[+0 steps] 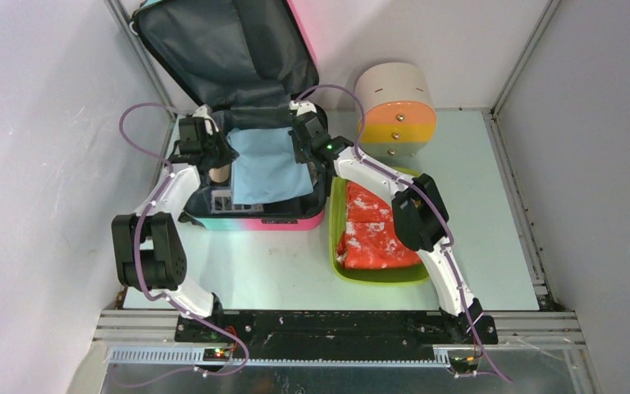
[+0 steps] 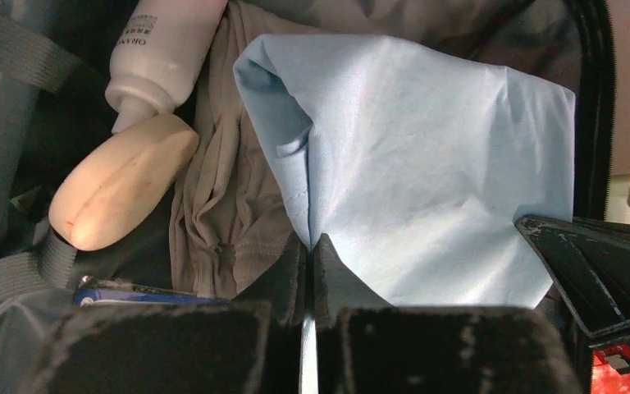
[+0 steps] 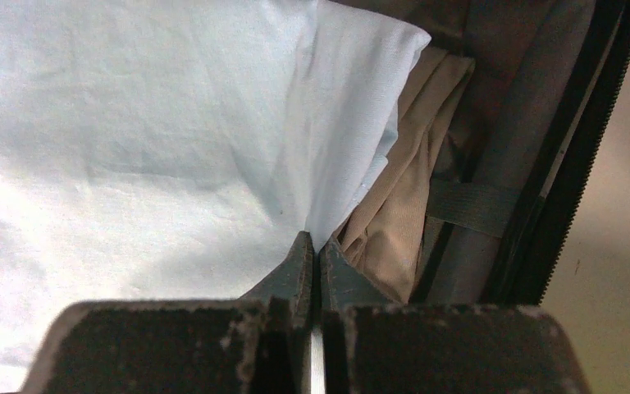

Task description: Open, take out, and arrange the luggage

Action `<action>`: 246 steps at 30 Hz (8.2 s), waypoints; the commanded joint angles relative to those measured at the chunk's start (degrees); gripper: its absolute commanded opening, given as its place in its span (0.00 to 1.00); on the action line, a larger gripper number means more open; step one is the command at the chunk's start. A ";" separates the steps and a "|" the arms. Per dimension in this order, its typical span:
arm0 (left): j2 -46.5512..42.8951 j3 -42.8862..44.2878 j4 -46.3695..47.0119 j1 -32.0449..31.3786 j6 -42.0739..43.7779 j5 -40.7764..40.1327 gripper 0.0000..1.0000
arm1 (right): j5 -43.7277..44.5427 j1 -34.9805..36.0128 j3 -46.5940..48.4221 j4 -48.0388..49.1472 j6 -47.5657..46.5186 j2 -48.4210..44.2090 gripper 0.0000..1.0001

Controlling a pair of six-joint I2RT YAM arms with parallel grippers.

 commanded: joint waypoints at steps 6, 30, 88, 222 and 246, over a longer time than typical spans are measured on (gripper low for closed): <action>-3.39 1.24 -2.53 -4.12 0.23 -7.58 0.00 | 2.68 -0.16 -0.39 1.66 -2.92 -4.34 0.00; -22.14 3.64 -7.62 -5.26 0.04 -4.05 0.00 | 6.63 2.28 -18.92 12.91 -7.16 -26.84 0.00; 3.57 -6.04 14.69 -50.34 -27.66 -15.16 0.00 | -1.38 -19.90 -72.61 -2.55 -8.06 -70.05 0.00; -12.91 -4.66 -13.60 -9.43 -47.44 -15.81 0.82 | 4.48 2.00 -27.66 -3.00 6.21 -36.89 0.87; 6.97 -1.84 -6.39 -19.91 -62.62 -18.47 0.80 | -4.00 -7.06 -28.07 -0.94 7.27 -36.47 0.87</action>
